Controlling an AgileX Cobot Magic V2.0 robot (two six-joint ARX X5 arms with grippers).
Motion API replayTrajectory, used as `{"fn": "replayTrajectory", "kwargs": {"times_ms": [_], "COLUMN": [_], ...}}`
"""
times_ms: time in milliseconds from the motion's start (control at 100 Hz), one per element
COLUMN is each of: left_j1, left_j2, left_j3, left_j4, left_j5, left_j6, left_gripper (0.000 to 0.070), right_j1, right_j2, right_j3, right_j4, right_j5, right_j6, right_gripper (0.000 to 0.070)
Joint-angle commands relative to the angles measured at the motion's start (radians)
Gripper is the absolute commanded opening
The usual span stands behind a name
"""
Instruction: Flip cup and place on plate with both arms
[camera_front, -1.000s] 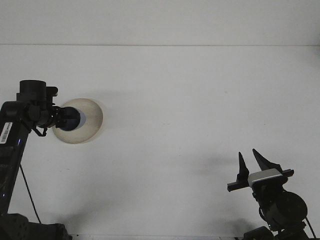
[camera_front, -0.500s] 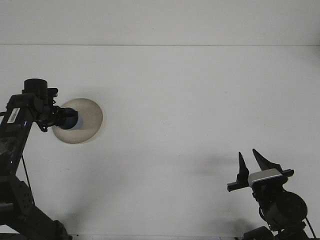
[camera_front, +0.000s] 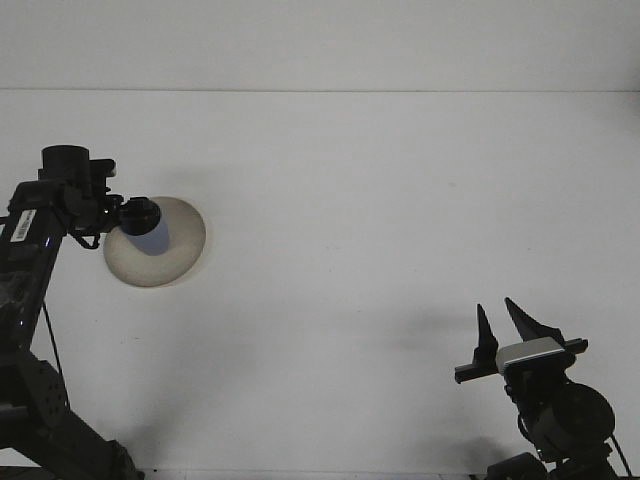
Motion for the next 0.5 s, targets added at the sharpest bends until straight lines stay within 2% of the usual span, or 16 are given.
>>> {"fn": "replayTrajectory", "kwargs": {"times_ms": [0, 400, 460, 490], "left_j1": [0.005, 0.013, 0.007, 0.002], "left_j2": [-0.045, -0.467, -0.526, -0.554], "left_j3": [0.047, 0.059, 0.040, 0.022], "left_j4": [-0.011, -0.047, -0.053, -0.051], "left_j5": [0.006, 0.006, 0.006, 0.006], "left_j6": [0.003, -0.012, -0.011, -0.009], "left_gripper": [0.0386, 0.0374, 0.0325, 0.0255], "right_j1": [0.002, 0.002, 0.002, 0.002], "right_j2": [0.000, 0.000, 0.000, 0.000], "right_j3": [0.008, 0.008, 0.008, 0.008], "right_j4": [0.010, 0.008, 0.008, 0.008], "right_j5": [-0.002, 0.056, 0.066, 0.066], "right_j6": [0.005, 0.009, 0.020, 0.026], "right_gripper": [0.0285, 0.0286, 0.0286, 0.0285]}}
